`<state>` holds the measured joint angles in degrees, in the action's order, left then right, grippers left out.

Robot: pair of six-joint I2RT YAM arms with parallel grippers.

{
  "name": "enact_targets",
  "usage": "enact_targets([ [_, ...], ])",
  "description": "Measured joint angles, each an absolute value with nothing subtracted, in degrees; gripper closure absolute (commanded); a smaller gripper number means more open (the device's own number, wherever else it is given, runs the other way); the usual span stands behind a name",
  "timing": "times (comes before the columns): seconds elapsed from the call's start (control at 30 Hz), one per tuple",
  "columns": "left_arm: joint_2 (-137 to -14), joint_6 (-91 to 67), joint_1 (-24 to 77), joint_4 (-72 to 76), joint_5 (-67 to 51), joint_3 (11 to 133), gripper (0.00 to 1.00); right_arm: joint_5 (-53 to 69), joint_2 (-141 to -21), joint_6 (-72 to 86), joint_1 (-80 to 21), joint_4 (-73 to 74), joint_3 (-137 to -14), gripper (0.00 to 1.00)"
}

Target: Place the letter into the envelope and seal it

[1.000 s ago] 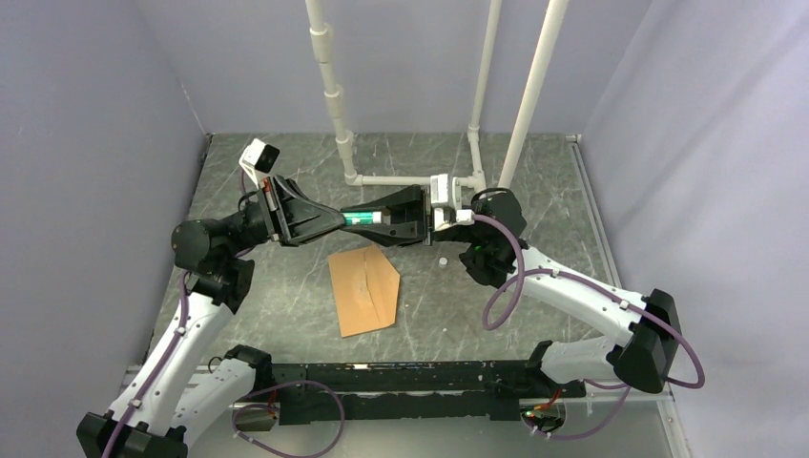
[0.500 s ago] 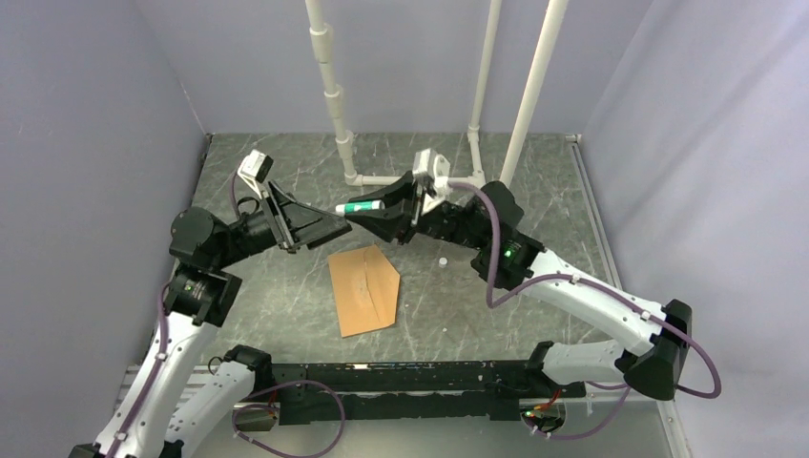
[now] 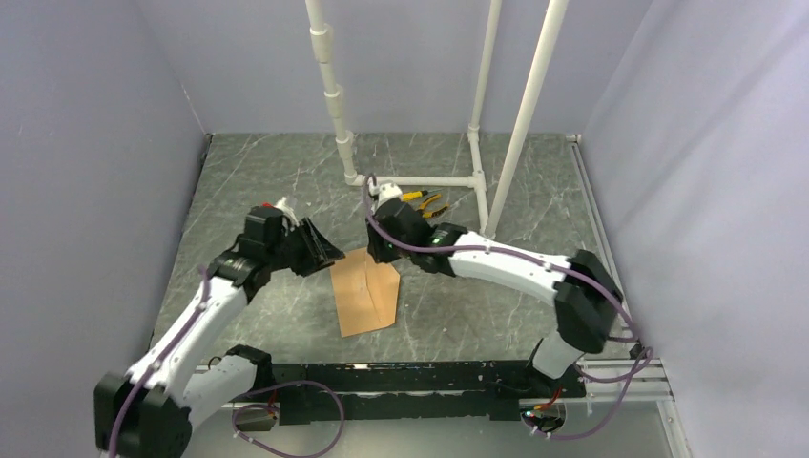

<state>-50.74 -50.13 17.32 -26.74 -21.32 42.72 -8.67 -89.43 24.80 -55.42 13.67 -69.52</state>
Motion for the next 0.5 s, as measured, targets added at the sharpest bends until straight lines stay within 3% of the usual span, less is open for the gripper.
enact_targets([
  [0.17,-63.68,-47.70,17.28,-22.06,-17.12,37.50,0.95,-11.31,-98.72,29.12,-57.56,17.34,-69.10,1.00],
  [0.5,-81.91,-46.17,17.21,-2.63,-16.88,33.85,0.98,-13.28,-108.57,30.70,-62.24,18.00,-73.28,1.00],
])
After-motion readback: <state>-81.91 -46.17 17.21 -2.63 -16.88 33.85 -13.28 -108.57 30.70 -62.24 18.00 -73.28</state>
